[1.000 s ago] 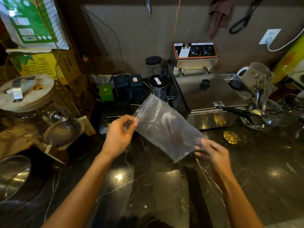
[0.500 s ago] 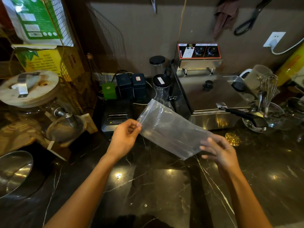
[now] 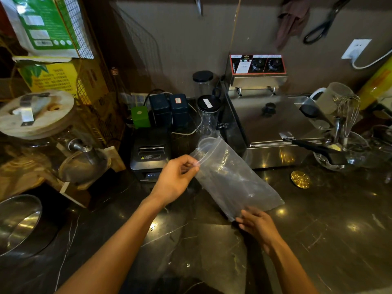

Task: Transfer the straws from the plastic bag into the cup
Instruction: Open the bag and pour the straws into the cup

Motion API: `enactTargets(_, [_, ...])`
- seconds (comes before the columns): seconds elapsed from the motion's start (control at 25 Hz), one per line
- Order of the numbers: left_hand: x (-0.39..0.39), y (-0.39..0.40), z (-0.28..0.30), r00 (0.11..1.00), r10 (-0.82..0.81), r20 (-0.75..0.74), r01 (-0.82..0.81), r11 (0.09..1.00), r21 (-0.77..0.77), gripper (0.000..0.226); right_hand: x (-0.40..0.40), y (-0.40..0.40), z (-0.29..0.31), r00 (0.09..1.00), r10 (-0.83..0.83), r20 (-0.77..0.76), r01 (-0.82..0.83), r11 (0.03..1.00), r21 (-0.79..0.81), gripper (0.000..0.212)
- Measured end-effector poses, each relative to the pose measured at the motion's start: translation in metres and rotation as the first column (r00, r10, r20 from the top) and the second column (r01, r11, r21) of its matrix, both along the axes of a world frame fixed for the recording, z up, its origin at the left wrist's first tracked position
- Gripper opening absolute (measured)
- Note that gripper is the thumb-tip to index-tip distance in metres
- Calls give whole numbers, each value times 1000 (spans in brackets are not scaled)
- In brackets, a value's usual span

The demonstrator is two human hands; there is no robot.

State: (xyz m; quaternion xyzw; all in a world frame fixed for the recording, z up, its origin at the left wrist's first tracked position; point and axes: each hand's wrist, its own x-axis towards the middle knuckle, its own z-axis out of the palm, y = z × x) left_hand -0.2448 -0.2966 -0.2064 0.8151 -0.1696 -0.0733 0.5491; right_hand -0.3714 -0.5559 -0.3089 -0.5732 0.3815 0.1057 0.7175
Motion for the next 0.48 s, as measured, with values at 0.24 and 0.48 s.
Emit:
enactTargets(0.24, [31, -12, 30, 997, 46, 59, -40, 995, -96, 9, 6, -22, 51, 962, 10, 272, 78, 947, -311, 16])
enactTargets(0.48, [66, -37, 24, 986, 160, -56, -168, 960, -223, 12, 20, -53, 113, 898, 177, 402, 106, 801, -589, 17])
